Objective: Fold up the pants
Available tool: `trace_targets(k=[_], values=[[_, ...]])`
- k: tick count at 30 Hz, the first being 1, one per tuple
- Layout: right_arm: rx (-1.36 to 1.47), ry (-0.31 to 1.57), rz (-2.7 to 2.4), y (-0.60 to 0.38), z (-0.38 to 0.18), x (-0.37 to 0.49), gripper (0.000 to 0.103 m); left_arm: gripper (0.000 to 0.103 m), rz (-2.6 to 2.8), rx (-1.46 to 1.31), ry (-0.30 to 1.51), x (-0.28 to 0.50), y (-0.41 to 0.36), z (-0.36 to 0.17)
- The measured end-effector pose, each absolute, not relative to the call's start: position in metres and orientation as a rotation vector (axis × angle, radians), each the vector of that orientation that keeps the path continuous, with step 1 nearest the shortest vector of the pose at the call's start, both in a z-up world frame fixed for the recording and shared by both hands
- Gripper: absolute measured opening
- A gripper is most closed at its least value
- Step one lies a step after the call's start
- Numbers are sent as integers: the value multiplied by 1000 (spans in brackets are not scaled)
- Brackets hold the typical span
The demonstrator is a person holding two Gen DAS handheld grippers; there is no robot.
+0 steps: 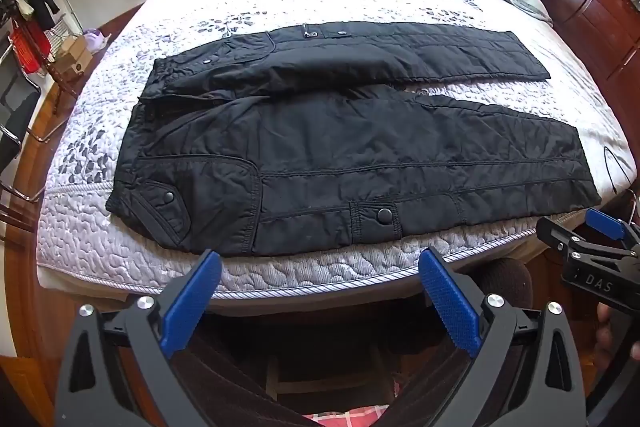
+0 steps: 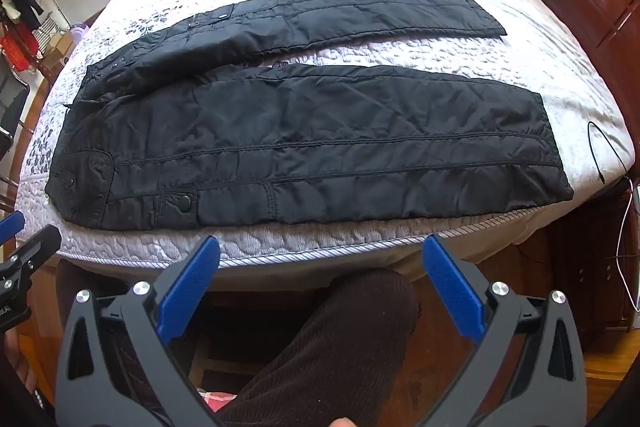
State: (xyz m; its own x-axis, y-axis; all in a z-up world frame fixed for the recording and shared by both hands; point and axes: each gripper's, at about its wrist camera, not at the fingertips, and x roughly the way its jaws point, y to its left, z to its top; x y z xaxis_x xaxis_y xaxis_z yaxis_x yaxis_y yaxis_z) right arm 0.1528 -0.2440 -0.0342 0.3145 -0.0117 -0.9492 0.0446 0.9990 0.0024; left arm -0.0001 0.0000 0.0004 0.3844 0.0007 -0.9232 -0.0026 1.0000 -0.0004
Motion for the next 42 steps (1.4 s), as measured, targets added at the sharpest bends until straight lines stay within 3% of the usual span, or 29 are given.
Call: trace_targets(k=[42], values=[[31,1266,-23,-238,-46,154,101,100,4,9,1154,3,-1,4]])
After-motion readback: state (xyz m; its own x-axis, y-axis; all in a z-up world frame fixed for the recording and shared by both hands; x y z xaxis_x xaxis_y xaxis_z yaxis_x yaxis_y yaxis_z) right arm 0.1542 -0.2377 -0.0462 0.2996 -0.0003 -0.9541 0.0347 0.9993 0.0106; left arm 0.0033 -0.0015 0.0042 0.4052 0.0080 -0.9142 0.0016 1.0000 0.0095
